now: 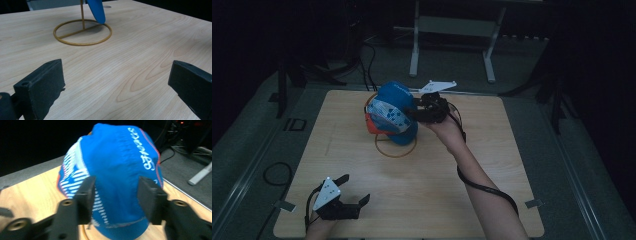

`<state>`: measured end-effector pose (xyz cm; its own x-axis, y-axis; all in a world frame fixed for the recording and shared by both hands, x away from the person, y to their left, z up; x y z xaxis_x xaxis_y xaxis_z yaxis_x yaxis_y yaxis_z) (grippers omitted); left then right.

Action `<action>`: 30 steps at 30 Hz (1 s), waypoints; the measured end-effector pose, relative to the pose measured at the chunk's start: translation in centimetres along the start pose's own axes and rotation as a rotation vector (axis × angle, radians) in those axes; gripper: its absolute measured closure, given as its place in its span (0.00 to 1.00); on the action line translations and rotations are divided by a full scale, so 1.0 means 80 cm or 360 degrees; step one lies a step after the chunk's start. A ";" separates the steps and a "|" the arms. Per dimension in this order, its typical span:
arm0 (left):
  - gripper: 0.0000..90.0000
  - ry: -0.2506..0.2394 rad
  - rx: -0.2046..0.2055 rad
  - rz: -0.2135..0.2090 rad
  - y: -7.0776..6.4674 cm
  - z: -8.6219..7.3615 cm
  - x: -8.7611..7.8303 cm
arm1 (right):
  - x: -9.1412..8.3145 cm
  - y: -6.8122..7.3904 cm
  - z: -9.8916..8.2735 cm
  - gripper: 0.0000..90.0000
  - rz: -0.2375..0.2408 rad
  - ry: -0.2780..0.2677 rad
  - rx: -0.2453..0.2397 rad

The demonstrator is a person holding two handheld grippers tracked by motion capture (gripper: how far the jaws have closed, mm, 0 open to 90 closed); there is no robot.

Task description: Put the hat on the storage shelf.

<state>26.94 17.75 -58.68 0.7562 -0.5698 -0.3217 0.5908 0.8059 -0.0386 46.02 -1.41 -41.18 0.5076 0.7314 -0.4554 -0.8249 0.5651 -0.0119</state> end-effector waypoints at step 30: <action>0.01 0.0015 0.0015 -0.0028 -0.006 -0.003 0.005 | -0.025 0.023 -0.100 0.15 0.0225 0.0004 -0.0034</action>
<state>26.88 17.19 -59.00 0.7429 -0.5825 -0.3298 0.6069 0.7940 -0.0355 41.47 -4.88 -47.37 0.3855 0.8020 -0.4563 -0.8932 0.4484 0.0334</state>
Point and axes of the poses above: each handheld gripper's, and its own axes: x roughly forward along the jaws, z roughly out of its top, y roughly to its left, the point moved 8 cm from there along x, roughly forward along the jaws, and after that the axes turned 2 degrees about -y, right-handed, at the moved point
